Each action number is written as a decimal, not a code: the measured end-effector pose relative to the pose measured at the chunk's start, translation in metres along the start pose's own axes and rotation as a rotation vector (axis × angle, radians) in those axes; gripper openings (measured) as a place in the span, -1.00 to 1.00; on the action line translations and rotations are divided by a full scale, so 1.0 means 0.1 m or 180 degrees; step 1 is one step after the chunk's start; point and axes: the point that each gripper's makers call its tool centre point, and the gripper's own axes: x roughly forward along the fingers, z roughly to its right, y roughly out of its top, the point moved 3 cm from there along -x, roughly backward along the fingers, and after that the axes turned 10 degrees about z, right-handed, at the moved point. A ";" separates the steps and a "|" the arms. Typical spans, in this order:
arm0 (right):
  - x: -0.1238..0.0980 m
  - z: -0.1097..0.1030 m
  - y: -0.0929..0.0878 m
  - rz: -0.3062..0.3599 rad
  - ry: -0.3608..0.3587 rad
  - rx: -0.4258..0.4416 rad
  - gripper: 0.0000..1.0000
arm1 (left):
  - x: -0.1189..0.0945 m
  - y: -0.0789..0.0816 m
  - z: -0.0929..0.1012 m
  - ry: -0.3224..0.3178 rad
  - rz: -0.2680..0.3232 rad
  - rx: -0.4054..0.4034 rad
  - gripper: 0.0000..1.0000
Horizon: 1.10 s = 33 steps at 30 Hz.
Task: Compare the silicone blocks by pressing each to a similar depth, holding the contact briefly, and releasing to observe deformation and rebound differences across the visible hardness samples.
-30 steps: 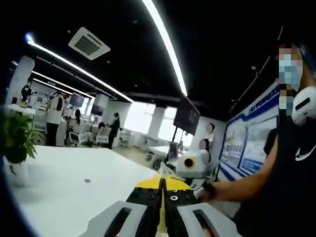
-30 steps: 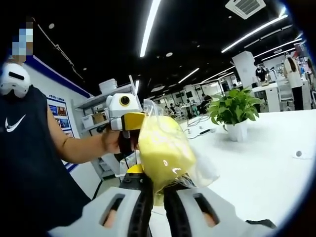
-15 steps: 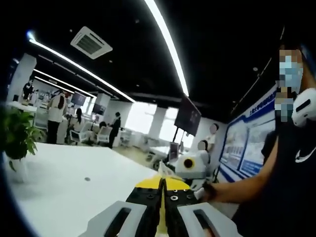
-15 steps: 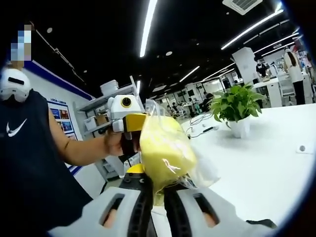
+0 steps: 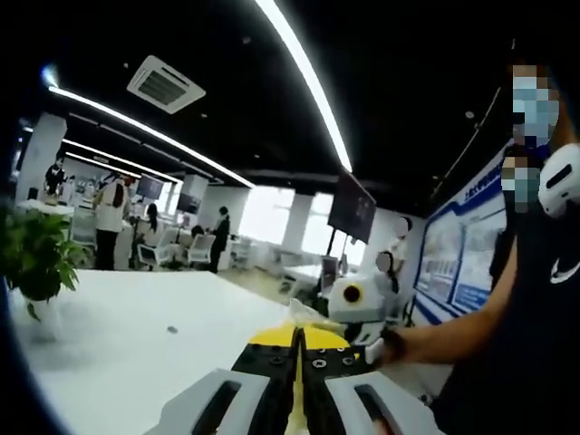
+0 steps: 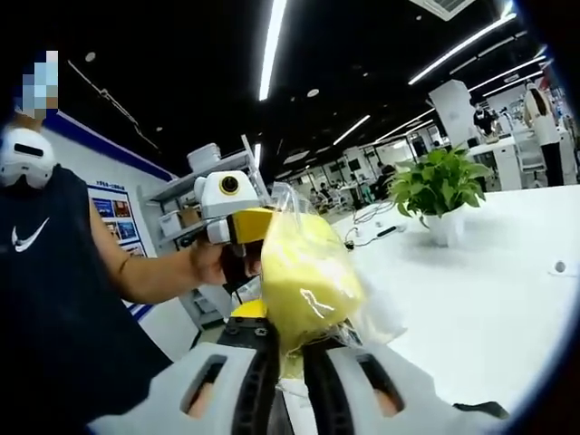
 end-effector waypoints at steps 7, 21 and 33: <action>0.02 -0.02 -0.06 -0.0033 -0.0008 0.0029 -0.88 | -0.05 -0.04 -0.01 0.0027 -0.0035 0.0051 -1.00; 0.03 0.00 -0.09 -0.0009 -0.0054 -0.0070 -0.84 | -0.08 -0.06 -0.01 0.0020 -0.0165 0.0172 -1.00; -0.02 0.01 0.02 0.0233 -0.0133 -0.0348 -0.77 | -0.01 0.07 0.07 0.0030 -0.0034 0.0275 -1.00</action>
